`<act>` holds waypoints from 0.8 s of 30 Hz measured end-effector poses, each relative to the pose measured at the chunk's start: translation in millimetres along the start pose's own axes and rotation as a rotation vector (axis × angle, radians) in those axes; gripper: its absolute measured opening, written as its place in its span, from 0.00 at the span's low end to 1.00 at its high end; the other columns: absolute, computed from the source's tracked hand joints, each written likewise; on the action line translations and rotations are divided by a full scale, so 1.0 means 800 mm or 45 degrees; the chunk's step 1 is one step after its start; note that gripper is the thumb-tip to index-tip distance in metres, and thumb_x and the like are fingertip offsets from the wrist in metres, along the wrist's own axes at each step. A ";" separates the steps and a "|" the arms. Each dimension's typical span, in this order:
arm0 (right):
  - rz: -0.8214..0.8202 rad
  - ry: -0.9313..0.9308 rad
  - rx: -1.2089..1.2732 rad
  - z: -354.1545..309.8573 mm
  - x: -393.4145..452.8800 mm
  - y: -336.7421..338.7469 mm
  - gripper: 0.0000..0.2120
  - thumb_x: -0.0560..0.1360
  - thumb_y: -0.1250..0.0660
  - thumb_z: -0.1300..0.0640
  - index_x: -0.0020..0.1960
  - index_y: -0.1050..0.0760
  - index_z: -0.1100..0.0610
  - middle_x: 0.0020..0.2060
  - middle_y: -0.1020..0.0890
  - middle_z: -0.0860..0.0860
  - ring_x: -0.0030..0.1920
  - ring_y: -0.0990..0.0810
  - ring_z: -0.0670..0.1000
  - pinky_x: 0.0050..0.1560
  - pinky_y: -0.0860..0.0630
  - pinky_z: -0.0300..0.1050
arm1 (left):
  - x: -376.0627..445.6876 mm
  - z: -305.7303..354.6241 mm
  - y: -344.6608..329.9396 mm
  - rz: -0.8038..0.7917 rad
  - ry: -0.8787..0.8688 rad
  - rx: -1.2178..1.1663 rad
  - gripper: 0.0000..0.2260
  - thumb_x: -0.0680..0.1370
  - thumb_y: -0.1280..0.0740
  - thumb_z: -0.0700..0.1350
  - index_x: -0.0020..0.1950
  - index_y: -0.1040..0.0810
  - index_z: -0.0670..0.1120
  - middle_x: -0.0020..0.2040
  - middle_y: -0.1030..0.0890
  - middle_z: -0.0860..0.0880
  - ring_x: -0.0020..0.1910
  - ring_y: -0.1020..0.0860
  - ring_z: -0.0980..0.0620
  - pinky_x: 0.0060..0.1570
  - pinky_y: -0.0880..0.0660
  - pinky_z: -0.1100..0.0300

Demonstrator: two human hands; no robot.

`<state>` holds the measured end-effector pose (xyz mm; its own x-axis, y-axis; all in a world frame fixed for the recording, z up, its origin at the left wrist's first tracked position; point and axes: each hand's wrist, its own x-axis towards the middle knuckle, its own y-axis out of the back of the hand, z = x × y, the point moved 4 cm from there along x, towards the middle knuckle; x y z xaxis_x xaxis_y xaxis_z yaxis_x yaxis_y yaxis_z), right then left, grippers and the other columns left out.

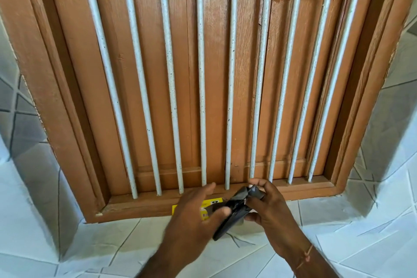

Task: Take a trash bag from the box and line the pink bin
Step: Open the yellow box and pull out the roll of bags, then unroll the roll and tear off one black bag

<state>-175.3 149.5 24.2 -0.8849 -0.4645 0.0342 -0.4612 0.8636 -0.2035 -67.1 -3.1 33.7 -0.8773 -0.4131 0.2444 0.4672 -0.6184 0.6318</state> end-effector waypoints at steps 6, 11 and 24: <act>-0.051 -0.159 0.408 0.006 -0.013 -0.022 0.14 0.73 0.32 0.62 0.59 0.24 0.60 0.45 0.16 0.59 0.42 0.18 0.53 0.37 0.22 0.45 | 0.004 0.029 -0.028 -0.042 0.097 -0.419 0.07 0.75 0.30 0.44 0.46 0.17 0.57 0.42 0.14 0.55 0.41 0.19 0.58 0.46 0.19 0.55; -0.100 -0.399 0.583 0.037 -0.045 -0.041 0.12 0.74 0.34 0.53 0.53 0.20 0.58 0.44 0.14 0.57 0.48 0.18 0.57 0.47 0.21 0.52 | -0.005 0.037 -0.038 0.168 0.176 -0.434 0.08 0.76 0.32 0.42 0.50 0.18 0.56 0.42 0.15 0.59 0.44 0.18 0.60 0.42 0.24 0.71; -0.246 -0.559 0.744 0.048 -0.052 -0.025 0.13 0.78 0.41 0.64 0.58 0.21 0.57 0.48 0.14 0.61 0.47 0.16 0.60 0.39 0.20 0.53 | -0.026 0.038 -0.045 0.348 0.445 -0.386 0.10 0.78 0.35 0.39 0.45 0.15 0.51 0.41 0.14 0.54 0.41 0.18 0.54 0.42 0.23 0.61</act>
<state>-126.8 143.8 -10.7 -0.6282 -0.7380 -0.2462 -0.3877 0.5714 -0.7233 -69.0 47.7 28.1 -0.6546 -0.7519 0.0783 0.7296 -0.6012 0.3260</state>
